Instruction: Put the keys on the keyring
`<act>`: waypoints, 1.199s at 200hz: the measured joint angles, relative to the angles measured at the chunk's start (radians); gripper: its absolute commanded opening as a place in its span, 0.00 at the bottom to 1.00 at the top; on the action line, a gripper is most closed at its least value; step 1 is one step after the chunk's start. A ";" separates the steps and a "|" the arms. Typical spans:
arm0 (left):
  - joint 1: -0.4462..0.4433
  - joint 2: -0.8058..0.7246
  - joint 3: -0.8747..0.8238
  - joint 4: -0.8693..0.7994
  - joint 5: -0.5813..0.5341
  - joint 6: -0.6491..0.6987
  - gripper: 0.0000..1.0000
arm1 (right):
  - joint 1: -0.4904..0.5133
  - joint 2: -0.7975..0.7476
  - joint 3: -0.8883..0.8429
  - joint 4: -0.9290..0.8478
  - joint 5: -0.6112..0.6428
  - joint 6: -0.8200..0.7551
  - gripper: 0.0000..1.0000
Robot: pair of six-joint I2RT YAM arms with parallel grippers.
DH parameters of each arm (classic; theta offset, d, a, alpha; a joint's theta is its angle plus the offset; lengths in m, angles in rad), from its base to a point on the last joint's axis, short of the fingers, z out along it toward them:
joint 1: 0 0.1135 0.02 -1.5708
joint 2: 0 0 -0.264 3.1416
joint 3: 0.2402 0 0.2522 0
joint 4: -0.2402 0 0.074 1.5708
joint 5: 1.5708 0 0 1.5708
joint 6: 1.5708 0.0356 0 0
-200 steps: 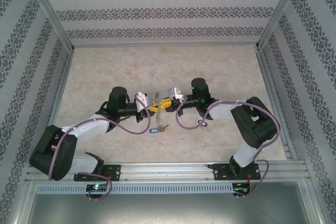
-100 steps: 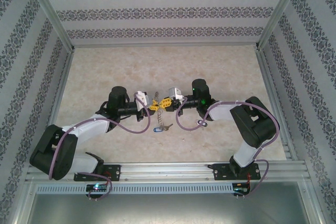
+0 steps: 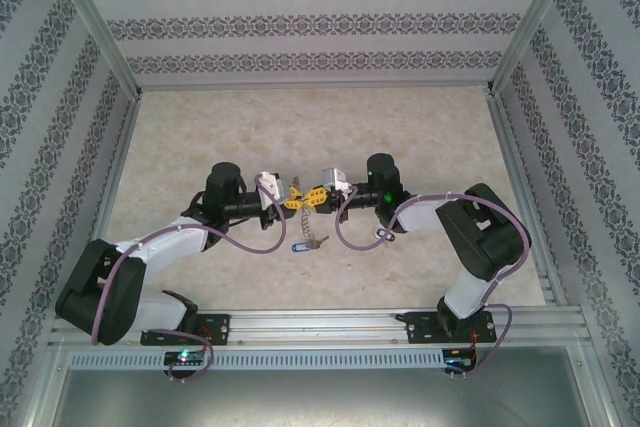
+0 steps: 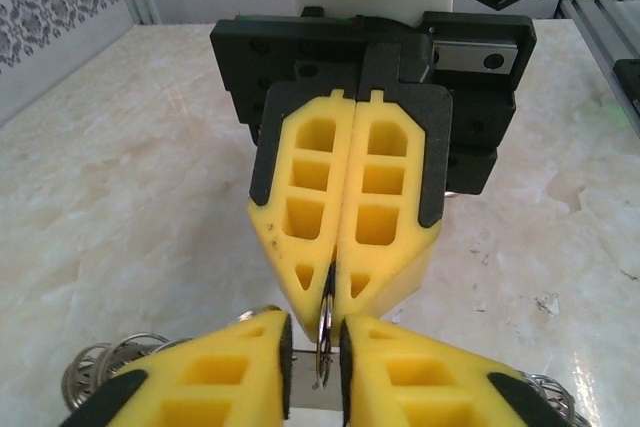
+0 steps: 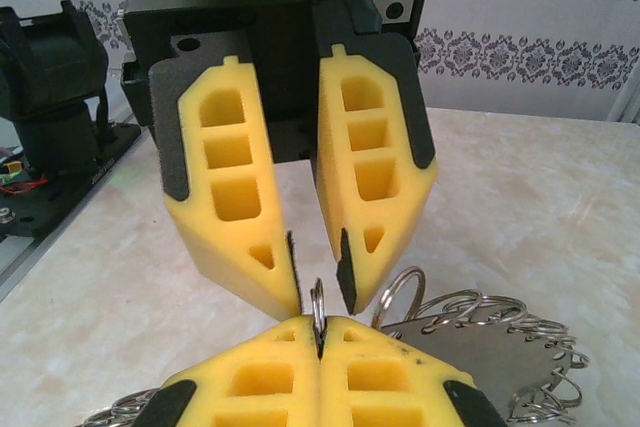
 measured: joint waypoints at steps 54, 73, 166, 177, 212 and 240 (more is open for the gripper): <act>0.000 0.016 0.000 -0.011 -0.004 0.001 0.22 | -0.006 0.017 -0.008 0.099 -0.007 0.055 0.00; 0.000 0.016 0.000 -0.011 -0.004 0.000 0.20 | -0.009 0.028 -0.009 0.135 -0.011 0.079 0.00; 0.000 0.013 0.000 -0.011 -0.004 0.000 0.17 | -0.008 0.039 -0.009 0.157 -0.022 0.096 0.00; 0.000 0.012 0.000 -0.011 -0.004 0.000 0.16 | -0.008 0.039 -0.009 0.156 -0.023 0.093 0.00; 0.000 0.011 0.000 -0.021 -0.003 0.000 0.14 | -0.006 0.039 -0.009 0.131 -0.022 0.066 0.00; 0.000 0.011 0.001 -0.028 -0.002 -0.007 0.00 | -0.004 0.039 -0.009 0.123 -0.021 0.058 0.00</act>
